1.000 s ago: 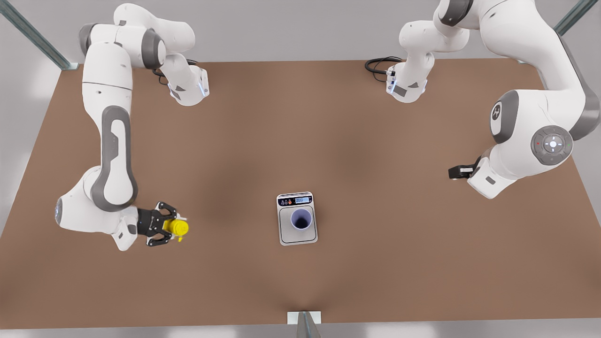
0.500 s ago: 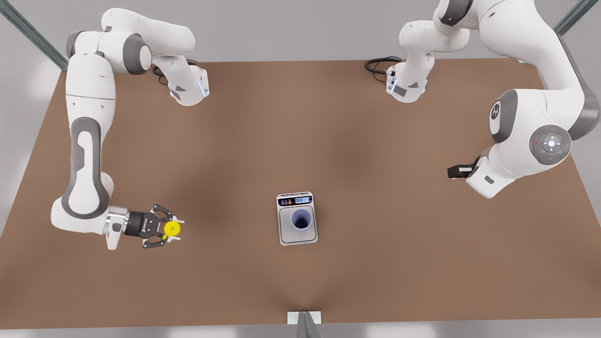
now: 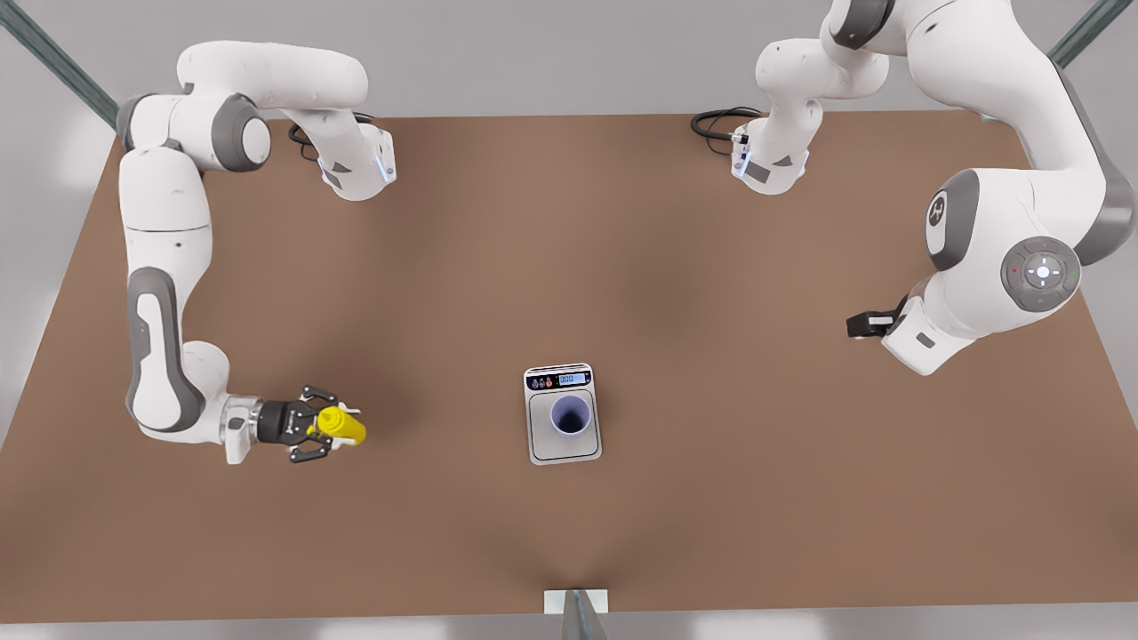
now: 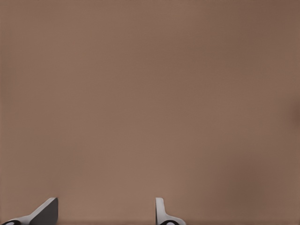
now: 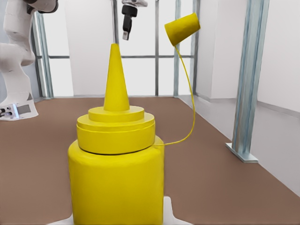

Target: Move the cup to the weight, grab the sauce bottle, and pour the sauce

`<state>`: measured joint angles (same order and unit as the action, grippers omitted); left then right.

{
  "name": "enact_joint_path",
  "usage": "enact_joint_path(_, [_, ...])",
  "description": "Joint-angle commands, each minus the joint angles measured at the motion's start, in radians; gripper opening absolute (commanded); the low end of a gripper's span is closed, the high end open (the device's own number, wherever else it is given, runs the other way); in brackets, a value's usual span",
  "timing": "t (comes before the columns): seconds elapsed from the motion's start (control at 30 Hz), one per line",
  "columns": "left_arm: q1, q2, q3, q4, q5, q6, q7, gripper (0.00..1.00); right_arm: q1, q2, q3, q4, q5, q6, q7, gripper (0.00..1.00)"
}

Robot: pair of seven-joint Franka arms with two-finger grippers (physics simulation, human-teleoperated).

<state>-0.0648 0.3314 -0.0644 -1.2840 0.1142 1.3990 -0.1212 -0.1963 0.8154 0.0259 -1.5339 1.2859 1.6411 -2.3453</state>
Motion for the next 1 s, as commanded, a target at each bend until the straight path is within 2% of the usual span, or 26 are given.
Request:
enact_joint_path(0.0, [0.000, 0.000, 0.000, 0.000, 0.001, 0.000, 0.000, 1.00, 0.000, 0.001, 0.000, 0.000, 0.001, 0.000, 0.000, 0.55])
enact_joint_path(0.97, [0.002, 0.000, 0.000, 0.000, 0.001, 0.002, 0.000, 1.00, -0.002, 0.090, -0.006, 0.012, -0.007, -0.006, -0.048, 0.56])
